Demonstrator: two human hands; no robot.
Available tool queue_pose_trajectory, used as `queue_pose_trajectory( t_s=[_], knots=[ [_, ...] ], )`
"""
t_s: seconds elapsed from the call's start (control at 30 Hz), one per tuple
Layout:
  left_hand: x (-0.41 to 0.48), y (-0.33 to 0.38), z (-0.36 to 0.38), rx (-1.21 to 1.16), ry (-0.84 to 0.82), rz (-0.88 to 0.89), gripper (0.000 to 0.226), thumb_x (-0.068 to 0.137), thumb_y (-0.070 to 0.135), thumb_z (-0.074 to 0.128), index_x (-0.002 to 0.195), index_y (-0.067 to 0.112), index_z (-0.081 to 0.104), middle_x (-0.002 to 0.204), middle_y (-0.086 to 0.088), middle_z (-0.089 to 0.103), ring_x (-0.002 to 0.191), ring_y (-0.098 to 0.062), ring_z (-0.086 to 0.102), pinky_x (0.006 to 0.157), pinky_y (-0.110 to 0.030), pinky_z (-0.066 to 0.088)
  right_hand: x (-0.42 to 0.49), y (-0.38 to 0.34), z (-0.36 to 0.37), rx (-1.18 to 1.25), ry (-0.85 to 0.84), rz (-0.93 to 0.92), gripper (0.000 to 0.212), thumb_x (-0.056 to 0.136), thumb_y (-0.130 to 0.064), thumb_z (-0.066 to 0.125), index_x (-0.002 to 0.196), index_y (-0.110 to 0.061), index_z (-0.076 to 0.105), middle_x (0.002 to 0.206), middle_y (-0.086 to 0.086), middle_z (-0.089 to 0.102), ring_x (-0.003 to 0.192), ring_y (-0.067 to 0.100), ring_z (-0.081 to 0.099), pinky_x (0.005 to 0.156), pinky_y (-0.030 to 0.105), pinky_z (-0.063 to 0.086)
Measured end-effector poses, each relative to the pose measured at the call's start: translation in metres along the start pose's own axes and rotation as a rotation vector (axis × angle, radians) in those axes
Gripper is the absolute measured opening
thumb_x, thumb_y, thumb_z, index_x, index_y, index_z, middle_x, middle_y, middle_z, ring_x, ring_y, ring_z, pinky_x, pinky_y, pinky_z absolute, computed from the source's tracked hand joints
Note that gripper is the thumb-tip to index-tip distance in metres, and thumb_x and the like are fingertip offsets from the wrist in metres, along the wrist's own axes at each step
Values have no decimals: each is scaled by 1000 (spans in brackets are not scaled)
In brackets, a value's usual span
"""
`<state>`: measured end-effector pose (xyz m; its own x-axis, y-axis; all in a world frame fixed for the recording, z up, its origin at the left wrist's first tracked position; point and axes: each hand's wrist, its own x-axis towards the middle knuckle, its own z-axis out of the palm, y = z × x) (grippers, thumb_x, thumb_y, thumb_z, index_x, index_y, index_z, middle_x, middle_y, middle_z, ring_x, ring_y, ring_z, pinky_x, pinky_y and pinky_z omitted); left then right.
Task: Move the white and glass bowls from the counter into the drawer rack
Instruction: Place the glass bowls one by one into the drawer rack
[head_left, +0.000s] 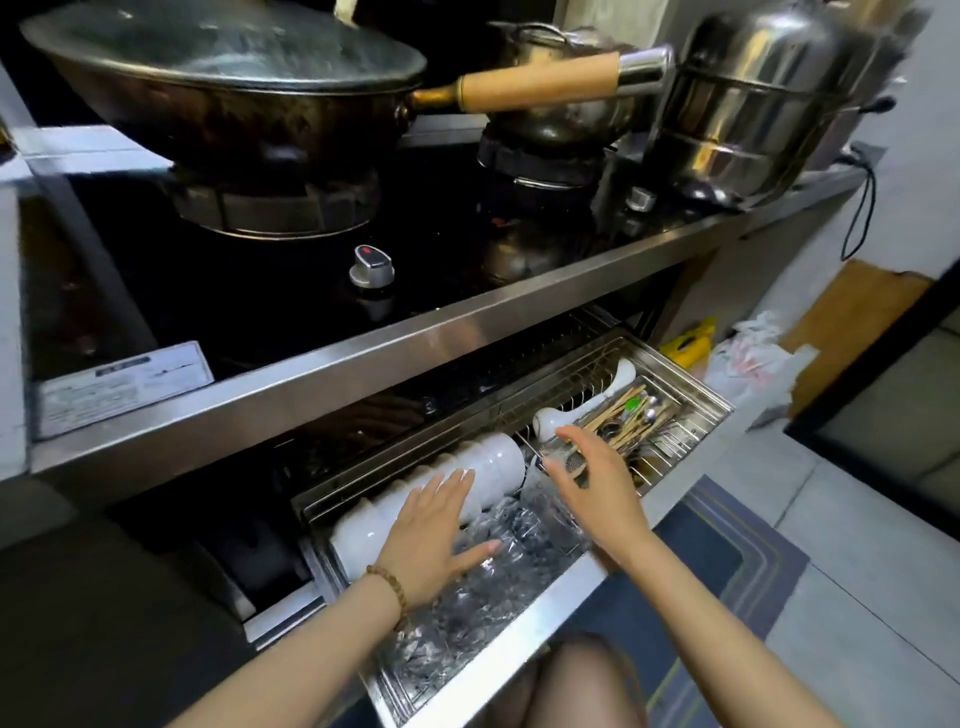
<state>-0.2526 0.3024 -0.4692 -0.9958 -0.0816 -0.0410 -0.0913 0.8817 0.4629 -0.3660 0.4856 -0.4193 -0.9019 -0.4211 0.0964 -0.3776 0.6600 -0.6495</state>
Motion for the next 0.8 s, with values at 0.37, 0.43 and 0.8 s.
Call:
queue_pose_trajectory(
  t_s=[0.37,0.43,0.8],
  knots=[
    [-62,28,-137,461,348,270,77,88,65,29,148,19,18,155,-2,24,145,-22,16,119,-41,5,-125,-50,68,448,300,281,90,80,-46,65,144,-51,2,145,-19,-42,141,5,-20,113,32,11],
    [-71,28,-163,516,435,296,74,88,62,33,145,15,30,149,-6,37,140,-26,29,118,-43,16,-122,-54,70,464,293,299,91,80,-48,65,144,-52,1,144,-18,-44,145,15,-15,114,37,16],
    [-76,-17,-226,600,399,-55,89,79,75,12,149,21,16,155,-2,24,145,-23,13,118,-41,4,-78,-78,81,405,141,239,84,81,-57,57,143,-53,-1,144,-5,-48,144,31,-17,114,48,20]
  ],
)
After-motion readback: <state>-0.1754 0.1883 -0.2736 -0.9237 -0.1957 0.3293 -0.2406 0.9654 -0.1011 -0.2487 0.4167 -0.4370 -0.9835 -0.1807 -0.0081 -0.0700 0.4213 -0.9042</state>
